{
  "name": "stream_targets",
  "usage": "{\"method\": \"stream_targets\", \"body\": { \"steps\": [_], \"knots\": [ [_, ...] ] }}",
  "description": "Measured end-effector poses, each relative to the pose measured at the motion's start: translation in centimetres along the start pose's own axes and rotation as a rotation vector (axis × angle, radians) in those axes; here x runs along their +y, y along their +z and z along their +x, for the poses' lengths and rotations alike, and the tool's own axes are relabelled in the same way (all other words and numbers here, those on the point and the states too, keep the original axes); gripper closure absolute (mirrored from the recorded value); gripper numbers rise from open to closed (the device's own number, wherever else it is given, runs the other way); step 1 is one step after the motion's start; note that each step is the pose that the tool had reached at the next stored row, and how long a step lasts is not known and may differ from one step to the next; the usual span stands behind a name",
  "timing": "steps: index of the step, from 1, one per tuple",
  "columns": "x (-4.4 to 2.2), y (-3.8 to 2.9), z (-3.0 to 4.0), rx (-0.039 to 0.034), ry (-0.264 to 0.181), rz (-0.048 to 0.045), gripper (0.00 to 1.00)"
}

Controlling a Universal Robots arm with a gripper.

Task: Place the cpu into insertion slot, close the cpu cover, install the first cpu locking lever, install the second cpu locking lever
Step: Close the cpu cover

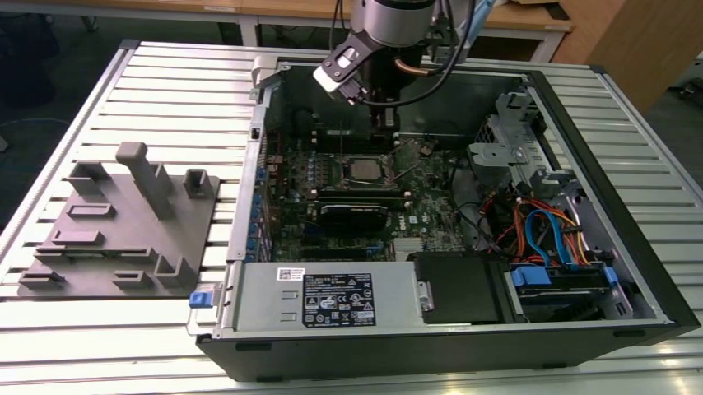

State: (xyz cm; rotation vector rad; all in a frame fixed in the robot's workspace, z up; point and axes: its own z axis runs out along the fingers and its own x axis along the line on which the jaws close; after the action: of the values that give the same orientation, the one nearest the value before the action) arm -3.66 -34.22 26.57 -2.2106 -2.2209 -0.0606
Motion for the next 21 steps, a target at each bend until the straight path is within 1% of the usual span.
{"method": "stream_targets", "body": {
  "steps": [11, 21],
  "knots": [
    [0.19, 0.01, 0.00, 0.0000, 0.000, 0.0000, 0.90],
    [0.78, 0.02, 0.01, 0.0000, 0.000, 0.0000, 0.90]
  ]
}}
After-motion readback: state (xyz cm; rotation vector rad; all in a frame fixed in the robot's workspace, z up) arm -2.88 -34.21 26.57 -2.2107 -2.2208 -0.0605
